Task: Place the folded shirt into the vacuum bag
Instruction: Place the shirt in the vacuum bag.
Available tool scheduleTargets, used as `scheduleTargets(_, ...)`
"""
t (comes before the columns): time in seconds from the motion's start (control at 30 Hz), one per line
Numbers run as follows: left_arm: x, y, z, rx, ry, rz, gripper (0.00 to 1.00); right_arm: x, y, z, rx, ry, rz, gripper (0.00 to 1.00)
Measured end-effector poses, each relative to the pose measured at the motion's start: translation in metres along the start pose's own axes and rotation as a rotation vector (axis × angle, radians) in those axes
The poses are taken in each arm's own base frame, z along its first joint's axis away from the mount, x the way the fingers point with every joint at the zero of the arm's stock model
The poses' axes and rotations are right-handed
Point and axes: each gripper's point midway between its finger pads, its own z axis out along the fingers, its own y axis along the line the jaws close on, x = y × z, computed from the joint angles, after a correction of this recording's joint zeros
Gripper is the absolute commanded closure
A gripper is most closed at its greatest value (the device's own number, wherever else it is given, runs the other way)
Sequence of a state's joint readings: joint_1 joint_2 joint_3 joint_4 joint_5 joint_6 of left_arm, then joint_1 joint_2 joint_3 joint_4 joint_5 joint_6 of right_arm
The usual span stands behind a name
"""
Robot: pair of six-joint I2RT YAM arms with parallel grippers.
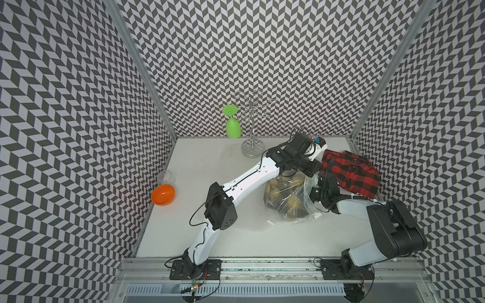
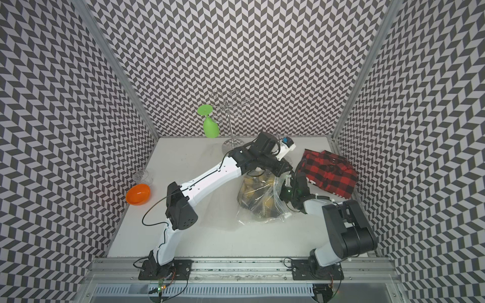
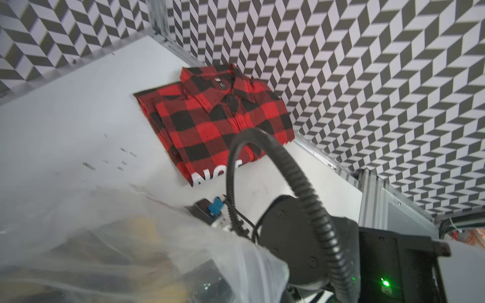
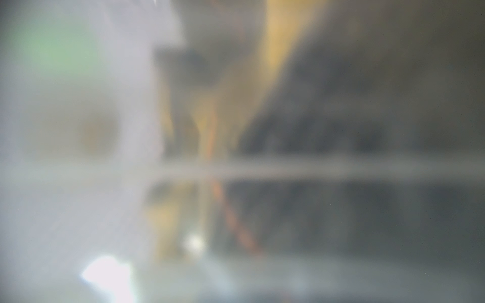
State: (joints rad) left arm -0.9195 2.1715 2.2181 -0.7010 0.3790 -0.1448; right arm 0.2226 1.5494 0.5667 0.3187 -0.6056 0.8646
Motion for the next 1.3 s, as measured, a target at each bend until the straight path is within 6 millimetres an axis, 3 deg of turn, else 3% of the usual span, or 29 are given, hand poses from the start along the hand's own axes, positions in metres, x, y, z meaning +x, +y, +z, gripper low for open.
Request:
scheduleTargets(0.1, 0.016, 0.011, -0.004, -0.026, 0.028, -0.003, 0.98, -0.002, -0.002, 0.003, 0.017, 0.003, -0.018, 0.82)
scheduleTargets(0.23, 0.047, 0.043, -0.024, -0.080, 0.071, -0.059, 0.97, -0.010, -0.006, -0.009, 0.096, -0.012, -0.074, 0.84)
scheduleTargets(0.37, 0.057, 0.060, -0.041, -0.095, 0.059, -0.101, 0.95, -0.027, -0.010, -0.019, 0.157, -0.028, -0.106, 0.83)
scheduleTargets(0.5, 0.048, 0.043, -0.040, -0.049, 0.024, -0.095, 0.92, -0.041, -0.003, -0.011, 0.161, -0.009, -0.144, 0.76)
scheduleTargets(0.63, 0.041, 0.028, -0.037, -0.014, 0.003, -0.085, 0.91, -0.029, 0.000, 0.003, 0.094, 0.048, -0.148, 0.74)
scheduleTargets(0.73, 0.024, 0.026, -0.040, -0.005, -0.030, -0.072, 0.92, -0.013, -0.005, 0.004, 0.070, 0.086, -0.121, 0.76)
scheduleTargets(0.9, -0.016, 0.036, -0.037, -0.012, -0.098, -0.049, 0.91, -0.007, -0.009, -0.002, 0.082, 0.065, -0.117, 0.82)
scheduleTargets(0.97, -0.022, 0.041, -0.032, -0.014, -0.104, -0.049, 0.91, -0.002, -0.015, -0.007, 0.090, 0.043, -0.102, 0.83)
scheduleTargets(1.13, -0.026, 0.034, -0.007, 0.018, -0.071, -0.026, 0.91, 0.029, -0.026, -0.020, 0.091, -0.013, -0.036, 0.85)
scheduleTargets(1.3, -0.001, -0.010, 0.014, 0.109, 0.012, 0.028, 0.90, 0.039, -0.032, -0.040, 0.098, -0.120, 0.061, 0.85)
